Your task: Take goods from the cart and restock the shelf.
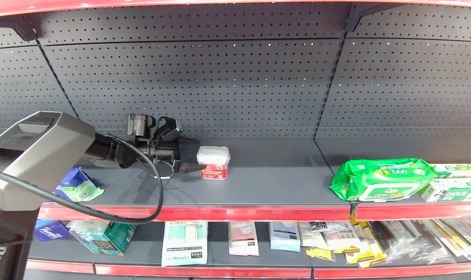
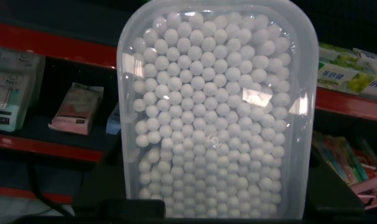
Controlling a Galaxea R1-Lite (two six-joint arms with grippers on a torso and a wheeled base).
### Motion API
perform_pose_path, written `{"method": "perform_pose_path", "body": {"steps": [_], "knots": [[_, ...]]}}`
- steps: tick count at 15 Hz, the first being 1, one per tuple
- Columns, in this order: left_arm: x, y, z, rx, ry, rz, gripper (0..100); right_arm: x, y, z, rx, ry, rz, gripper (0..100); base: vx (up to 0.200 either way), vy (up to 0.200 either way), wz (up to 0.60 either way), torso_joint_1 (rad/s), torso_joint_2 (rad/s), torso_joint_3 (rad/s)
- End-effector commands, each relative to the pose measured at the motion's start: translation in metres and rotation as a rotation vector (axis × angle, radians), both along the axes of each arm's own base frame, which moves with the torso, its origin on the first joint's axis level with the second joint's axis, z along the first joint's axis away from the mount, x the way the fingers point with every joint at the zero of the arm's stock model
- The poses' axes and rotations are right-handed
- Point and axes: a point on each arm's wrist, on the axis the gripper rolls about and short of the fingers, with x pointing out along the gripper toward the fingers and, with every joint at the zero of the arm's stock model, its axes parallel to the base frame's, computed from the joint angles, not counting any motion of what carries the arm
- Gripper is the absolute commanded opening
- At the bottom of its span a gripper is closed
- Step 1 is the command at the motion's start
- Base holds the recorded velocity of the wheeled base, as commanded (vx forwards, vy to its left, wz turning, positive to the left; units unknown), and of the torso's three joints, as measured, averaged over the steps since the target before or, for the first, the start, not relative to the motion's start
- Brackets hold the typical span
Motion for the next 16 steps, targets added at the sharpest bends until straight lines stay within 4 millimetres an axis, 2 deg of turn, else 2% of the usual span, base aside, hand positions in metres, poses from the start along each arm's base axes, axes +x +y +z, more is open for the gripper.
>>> {"method": "perform_pose_path", "body": {"steps": [1, 8, 16], "knots": [[0.002, -0.009, -0.009, -0.006, 0.017, -0.012, 100, 0.0, 0.0, 0.0, -0.001, -0.002, 0.001, 0, 0.0, 0.0, 0.0, 0.0, 0.0, 0.0], [0.007, -0.011, -0.02, -0.013, 0.028, -0.008, 100, 0.0, 0.0, 0.0, -0.004, -0.002, -0.001, 0, 0.0, 0.0, 0.0, 0.0, 0.0, 0.0], [0.008, -0.029, -0.016, -0.025, 0.026, -0.038, 100, 0.0, 0.0, 0.0, -0.005, -0.002, -0.001, 0, 0.0, 0.0, 0.0, 0.0, 0.0, 0.0]]}}
